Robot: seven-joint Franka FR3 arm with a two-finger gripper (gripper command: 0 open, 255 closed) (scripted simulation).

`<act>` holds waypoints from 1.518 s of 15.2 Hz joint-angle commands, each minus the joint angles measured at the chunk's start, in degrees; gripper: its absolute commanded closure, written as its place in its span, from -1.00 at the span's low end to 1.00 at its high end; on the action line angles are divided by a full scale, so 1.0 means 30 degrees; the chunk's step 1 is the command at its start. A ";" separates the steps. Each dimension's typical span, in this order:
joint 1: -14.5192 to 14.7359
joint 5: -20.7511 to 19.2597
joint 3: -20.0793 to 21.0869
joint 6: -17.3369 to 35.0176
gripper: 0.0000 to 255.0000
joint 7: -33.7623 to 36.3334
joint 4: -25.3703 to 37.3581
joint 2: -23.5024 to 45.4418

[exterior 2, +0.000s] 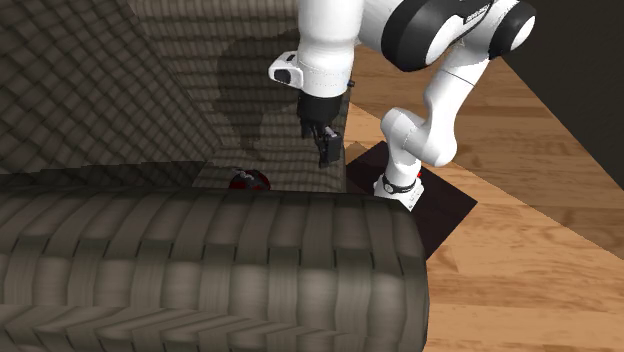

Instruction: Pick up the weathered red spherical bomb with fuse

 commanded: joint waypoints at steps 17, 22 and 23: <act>-0.1660 0.0815 -0.1236 -0.0202 -1.00 0.3564 0.7844 0.9505; -0.1661 0.0811 -0.1238 0.0185 1.00 0.3574 0.7416 0.9464; -0.1660 0.0811 -0.1237 0.0181 1.00 0.3576 0.7424 0.9467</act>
